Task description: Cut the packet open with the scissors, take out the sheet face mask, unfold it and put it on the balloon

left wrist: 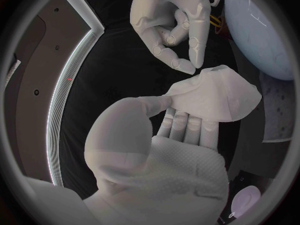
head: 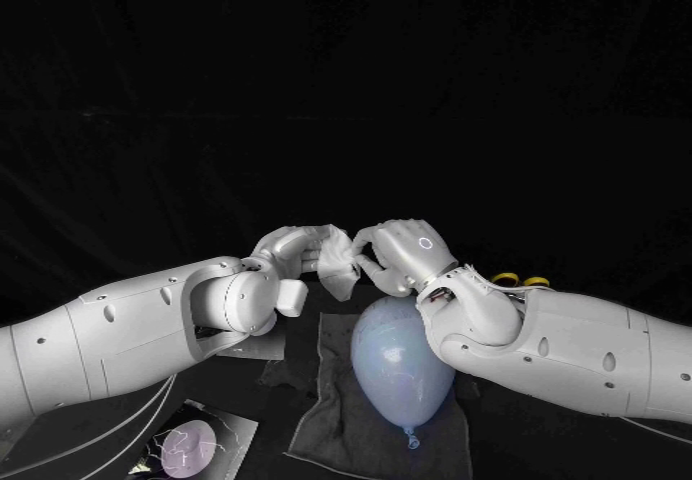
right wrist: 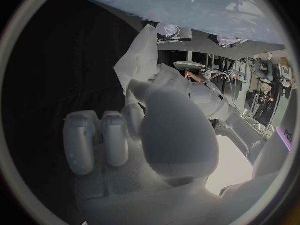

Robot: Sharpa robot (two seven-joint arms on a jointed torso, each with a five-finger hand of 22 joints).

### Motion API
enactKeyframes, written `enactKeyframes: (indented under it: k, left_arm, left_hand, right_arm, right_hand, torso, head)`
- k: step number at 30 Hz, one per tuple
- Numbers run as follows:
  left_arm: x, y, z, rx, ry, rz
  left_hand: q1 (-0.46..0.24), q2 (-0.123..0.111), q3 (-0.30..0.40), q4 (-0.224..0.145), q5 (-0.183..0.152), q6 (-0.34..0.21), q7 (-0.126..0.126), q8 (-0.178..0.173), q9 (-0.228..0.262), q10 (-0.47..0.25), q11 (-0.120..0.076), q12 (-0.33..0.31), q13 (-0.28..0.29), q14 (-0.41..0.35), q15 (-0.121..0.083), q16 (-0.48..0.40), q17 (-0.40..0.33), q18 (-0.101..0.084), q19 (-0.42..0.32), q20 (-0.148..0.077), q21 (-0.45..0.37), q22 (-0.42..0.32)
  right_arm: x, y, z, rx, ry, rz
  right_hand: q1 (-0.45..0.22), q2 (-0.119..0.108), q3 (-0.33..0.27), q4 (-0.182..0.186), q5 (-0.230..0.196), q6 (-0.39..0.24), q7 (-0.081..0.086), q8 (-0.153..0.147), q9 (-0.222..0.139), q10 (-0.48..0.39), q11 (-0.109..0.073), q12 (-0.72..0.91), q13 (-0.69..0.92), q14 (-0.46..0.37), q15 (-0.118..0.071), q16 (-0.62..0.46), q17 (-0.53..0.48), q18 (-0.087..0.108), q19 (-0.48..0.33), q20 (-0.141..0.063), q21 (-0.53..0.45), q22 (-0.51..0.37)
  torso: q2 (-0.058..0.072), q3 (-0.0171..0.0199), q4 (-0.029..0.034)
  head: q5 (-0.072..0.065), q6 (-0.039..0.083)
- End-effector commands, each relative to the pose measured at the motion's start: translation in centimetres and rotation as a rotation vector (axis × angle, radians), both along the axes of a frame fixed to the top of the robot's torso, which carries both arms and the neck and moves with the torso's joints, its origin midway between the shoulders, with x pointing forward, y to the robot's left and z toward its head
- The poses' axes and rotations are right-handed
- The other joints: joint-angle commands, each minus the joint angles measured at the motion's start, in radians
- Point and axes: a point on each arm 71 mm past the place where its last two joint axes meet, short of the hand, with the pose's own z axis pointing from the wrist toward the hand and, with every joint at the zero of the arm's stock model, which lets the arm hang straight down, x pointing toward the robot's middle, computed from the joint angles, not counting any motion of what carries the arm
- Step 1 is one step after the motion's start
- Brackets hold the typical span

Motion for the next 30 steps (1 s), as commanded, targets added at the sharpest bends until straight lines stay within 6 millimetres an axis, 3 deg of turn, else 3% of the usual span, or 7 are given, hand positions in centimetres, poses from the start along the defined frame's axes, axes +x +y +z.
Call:
enactKeyframes:
  k: [1, 3, 5, 10, 15, 30]
  left_arm:
    - [0.0, -0.2, 0.2, 0.005, -0.018, -0.021]
    - [0.0, -0.2, 0.2, 0.013, -0.022, -0.022]
    - [0.0, -0.2, 0.2, 0.019, -0.025, -0.022]
    - [0.0, -0.3, 0.2, 0.033, -0.031, -0.02]
    - [0.0, -0.5, 0.2, 0.043, -0.034, -0.019]
    - [-0.1, -0.8, 0.1, 0.068, -0.04, -0.014]
  left_hand:
    - [0.011, 0.002, -0.006, 0.001, 0.006, -0.006, -0.002, 0.003, 0.002, -0.007, 0.001, 0.003, 0.001, -0.004, -0.006, -0.004, -0.001, 0.012, 0.002, 0.006, -0.003, -0.001]
    - [0.011, 0.001, -0.01, 0.004, 0.006, -0.003, -0.003, 0.006, 0.004, -0.003, 0.0, 0.005, 0.001, 0.001, -0.007, -0.003, 0.0, 0.011, 0.006, 0.005, -0.005, -0.001]
    - [0.01, -0.002, -0.015, 0.009, 0.005, 0.0, -0.004, 0.008, 0.006, 0.004, -0.002, 0.007, 0.002, 0.007, -0.007, -0.003, 0.002, 0.01, 0.0, 0.006, -0.013, -0.003]
    - [0.009, -0.007, -0.027, 0.019, 0.006, 0.003, -0.005, 0.01, 0.009, 0.01, -0.003, 0.006, 0.002, 0.014, -0.006, -0.005, 0.004, 0.009, -0.018, 0.01, -0.031, -0.005]
    - [0.015, -0.009, -0.029, 0.021, 0.006, 0.004, -0.006, 0.012, 0.011, 0.013, -0.003, 0.005, 0.002, 0.018, -0.006, -0.007, 0.005, 0.009, -0.031, 0.014, -0.043, -0.005]
    - [0.028, -0.015, -0.03, 0.021, 0.006, 0.007, -0.006, 0.013, 0.015, 0.019, -0.005, 0.005, 0.002, 0.029, -0.006, -0.012, 0.006, 0.009, -0.061, 0.024, -0.069, -0.005]
  right_arm:
    - [-0.2, -0.2, 0.3, 0.046, -0.016, 0.013]
    - [-0.3, -0.3, 0.4, 0.061, -0.016, 0.016]
    - [-0.3, -0.3, 0.5, 0.082, -0.017, 0.021]
    - [-0.4, 0.0, 0.8, 0.139, -0.031, 0.036]
    - [-0.3, 0.6, 0.8, 0.15, -0.027, 0.031]
    - [0.6, 1.7, 0.4, 0.126, -0.014, -0.003]
  right_hand:
    - [0.001, 0.013, 0.011, -0.005, -0.003, -0.003, -0.002, 0.008, 0.006, 0.008, 0.001, 0.009, 0.084, 0.104, -0.01, 0.004, 0.263, -0.006, 0.105, -0.007, 0.004, 0.263]
    - [0.001, 0.012, 0.015, -0.007, -0.003, -0.004, -0.002, 0.01, 0.007, 0.009, 0.001, 0.011, 0.085, 0.104, -0.01, 0.004, 0.263, -0.006, 0.105, -0.007, 0.004, 0.263]
    - [-0.007, -0.004, 0.013, -0.011, -0.003, -0.007, -0.002, 0.015, 0.011, 0.008, 0.001, 0.007, 0.083, 0.104, -0.01, 0.004, 0.263, -0.006, 0.105, -0.008, 0.004, 0.263]
    - [-0.115, -0.1, -0.061, 0.042, -0.004, -0.048, 0.019, -0.011, 0.0, -0.017, 0.019, -0.033, 0.058, 0.104, 0.004, 0.004, 0.263, -0.006, 0.105, 0.0, 0.004, 0.263]
    - [-0.15, -0.142, -0.122, 0.07, -0.003, -0.065, 0.031, -0.033, -0.013, -0.032, 0.03, -0.053, 0.046, 0.104, 0.014, 0.004, 0.263, -0.006, 0.105, 0.01, 0.004, 0.263]
    - [-0.132, -0.134, -0.199, 0.101, -0.003, -0.057, 0.032, -0.048, -0.025, -0.038, 0.033, -0.058, 0.045, 0.104, 0.018, 0.004, 0.263, -0.006, 0.105, 0.017, 0.004, 0.263]
  torso:
    - [0.0, -0.0002, 0.0004]
    - [0.0, -0.0002, -0.0002]
    - [0.0, -0.0003, -0.0002]
    - [0.0, 0.0002, 0.0008]
    - [0.0, -0.0004, 0.0005]
    - [0.0, -0.0003, 0.0008]
  head:
    - [0.001, 0.001]
    - [0.001, 0.002]
    - [0.001, 0.003]
    - [-0.001, 0.006]
    - [-0.002, 0.008]
    - [-0.002, 0.007]
